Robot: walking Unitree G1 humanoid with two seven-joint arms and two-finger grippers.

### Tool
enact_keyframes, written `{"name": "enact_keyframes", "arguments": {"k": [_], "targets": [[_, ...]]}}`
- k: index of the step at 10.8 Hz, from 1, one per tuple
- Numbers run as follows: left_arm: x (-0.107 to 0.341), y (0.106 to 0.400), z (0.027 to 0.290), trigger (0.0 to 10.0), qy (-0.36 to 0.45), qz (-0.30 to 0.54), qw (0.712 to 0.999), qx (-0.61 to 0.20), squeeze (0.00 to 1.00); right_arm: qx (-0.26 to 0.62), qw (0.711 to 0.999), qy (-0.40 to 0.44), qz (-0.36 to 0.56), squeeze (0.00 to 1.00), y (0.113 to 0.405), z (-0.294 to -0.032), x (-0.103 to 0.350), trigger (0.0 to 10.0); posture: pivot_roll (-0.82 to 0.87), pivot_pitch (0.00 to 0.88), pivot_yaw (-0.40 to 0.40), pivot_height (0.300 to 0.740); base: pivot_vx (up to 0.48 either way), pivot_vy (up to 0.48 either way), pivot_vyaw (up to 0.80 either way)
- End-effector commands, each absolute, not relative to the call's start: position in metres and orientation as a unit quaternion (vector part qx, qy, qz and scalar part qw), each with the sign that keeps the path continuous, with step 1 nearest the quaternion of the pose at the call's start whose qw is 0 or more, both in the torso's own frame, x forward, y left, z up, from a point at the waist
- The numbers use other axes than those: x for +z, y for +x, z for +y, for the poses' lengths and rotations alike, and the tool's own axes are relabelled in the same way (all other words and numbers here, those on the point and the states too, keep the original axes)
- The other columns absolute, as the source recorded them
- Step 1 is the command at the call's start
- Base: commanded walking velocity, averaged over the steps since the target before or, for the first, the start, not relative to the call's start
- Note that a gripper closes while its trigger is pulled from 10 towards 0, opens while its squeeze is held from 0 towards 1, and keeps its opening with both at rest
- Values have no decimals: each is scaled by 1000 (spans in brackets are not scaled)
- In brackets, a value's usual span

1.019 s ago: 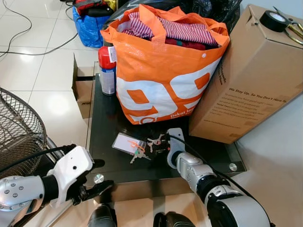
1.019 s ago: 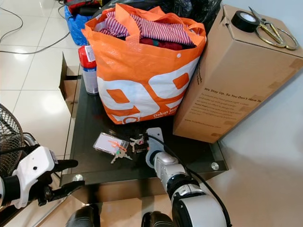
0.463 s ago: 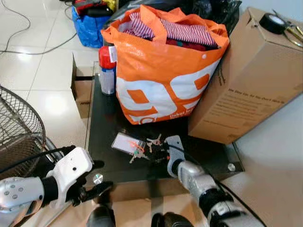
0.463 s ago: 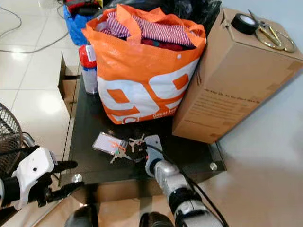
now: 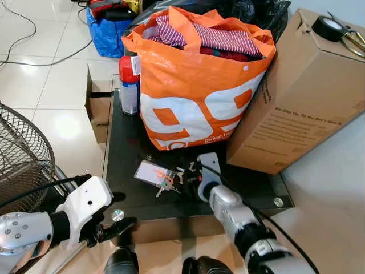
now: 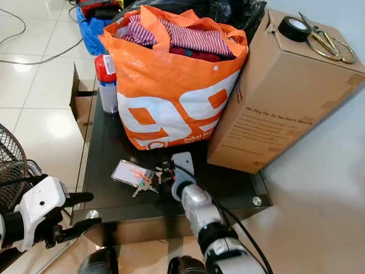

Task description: Hang keys on a hook

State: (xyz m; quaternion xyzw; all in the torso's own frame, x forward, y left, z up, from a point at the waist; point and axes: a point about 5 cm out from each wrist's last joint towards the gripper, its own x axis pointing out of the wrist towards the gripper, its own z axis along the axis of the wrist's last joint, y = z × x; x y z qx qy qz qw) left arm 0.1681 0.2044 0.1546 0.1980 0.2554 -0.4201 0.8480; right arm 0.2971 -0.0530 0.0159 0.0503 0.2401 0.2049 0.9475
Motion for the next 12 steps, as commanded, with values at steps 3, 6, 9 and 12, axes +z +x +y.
{"name": "enact_keyframes", "arguments": {"k": [3, 6, 9, 12], "targets": [[161, 162, 202, 10000, 201, 256, 838, -437, 0, 184, 950, 54, 245, 1000, 299, -54, 14, 10000, 172, 193, -167, 740, 0, 0, 0], [173, 159, 204, 10000, 208, 258, 836, -438, 0, 175, 950, 64, 251, 0, 302, -49, 15, 10000, 213, 234, -162, 740, 0, 0, 0], [175, 149, 206, 10000, 205, 273, 833, -436, 0, 189, 946, 60, 256, 0, 300, -45, 13, 8706, 216, 257, -165, 740, 0, 0, 0], [176, 148, 203, 10000, 204, 273, 834, -435, 0, 188, 947, 67, 252, 0, 302, -46, 15, 0, 213, 247, -171, 740, 0, 0, 0]]}}
